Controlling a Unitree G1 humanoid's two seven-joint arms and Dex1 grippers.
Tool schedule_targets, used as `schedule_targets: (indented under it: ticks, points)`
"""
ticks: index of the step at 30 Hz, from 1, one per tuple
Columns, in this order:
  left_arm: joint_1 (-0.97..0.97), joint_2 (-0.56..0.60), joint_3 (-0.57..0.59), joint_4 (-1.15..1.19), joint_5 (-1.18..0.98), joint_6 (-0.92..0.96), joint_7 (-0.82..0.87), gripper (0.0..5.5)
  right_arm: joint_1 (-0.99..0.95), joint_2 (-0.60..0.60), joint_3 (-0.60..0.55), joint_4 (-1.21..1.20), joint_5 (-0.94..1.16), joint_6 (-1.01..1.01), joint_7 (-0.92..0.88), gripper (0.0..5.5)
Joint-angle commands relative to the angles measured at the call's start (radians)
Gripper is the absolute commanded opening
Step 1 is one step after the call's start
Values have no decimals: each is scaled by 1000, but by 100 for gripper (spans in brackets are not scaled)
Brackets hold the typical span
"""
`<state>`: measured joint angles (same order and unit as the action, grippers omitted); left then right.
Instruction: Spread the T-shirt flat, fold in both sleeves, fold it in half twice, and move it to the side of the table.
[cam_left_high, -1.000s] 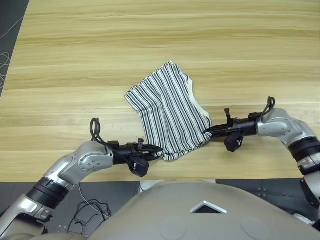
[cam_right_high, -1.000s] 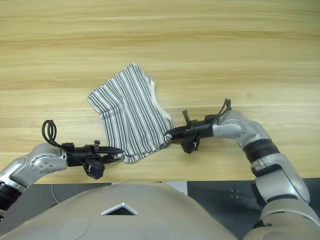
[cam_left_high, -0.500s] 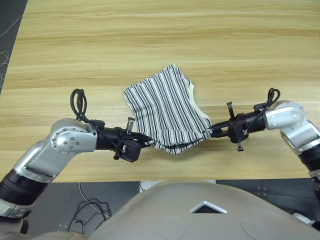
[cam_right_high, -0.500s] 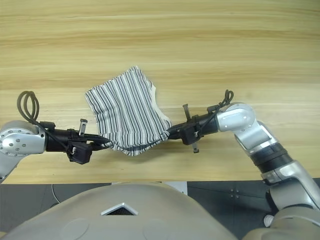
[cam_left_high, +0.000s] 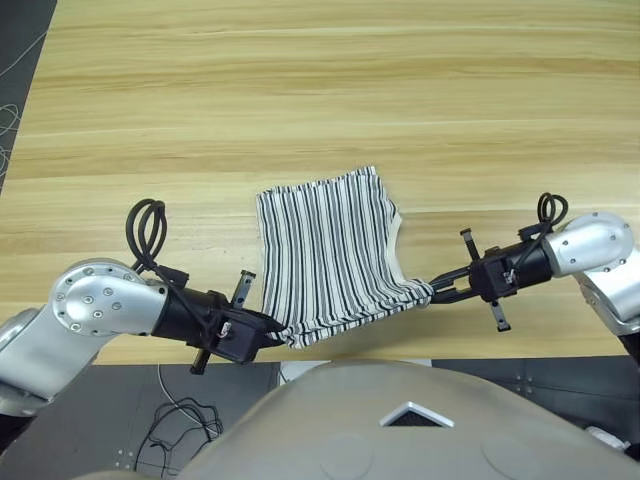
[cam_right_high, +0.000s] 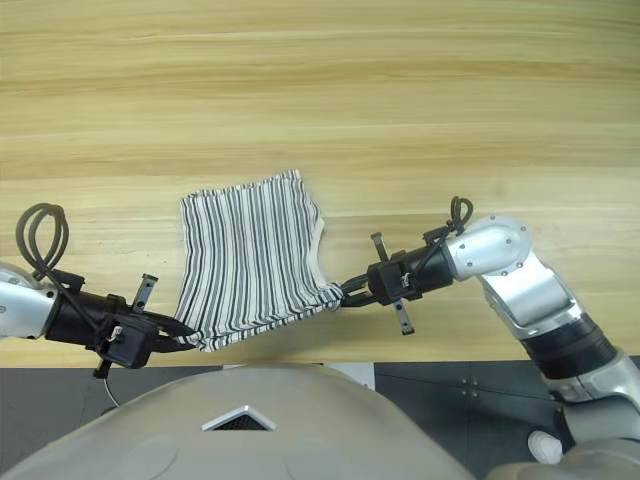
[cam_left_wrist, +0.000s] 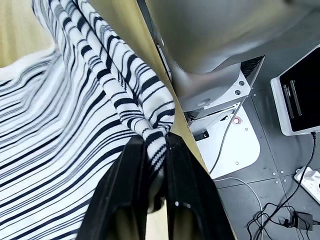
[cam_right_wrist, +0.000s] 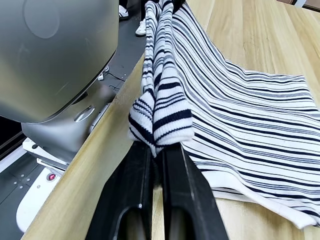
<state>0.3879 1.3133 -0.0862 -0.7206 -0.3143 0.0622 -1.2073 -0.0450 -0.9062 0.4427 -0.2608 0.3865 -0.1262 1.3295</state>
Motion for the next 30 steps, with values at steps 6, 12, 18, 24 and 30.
schedule_targets:
  ticks: [6,12,18,24,30]
  points:
    - [-268,-125,-44,212,-12,27,-48,29,-122,172,-79,161,-89,-20,-115,10]
    - [-418,-244,-87,410,19,9,-54,29,-222,276,-90,332,-169,-76,-163,10]
    - [-534,-348,-116,607,112,-57,-29,29,-299,352,-91,464,-240,-130,-203,10]
    - [-607,-427,-124,792,209,-94,40,29,-364,425,-76,628,-313,-211,-230,10]
    - [-639,-471,-128,925,275,-179,68,64,-416,499,-85,760,-338,-238,-257,49]
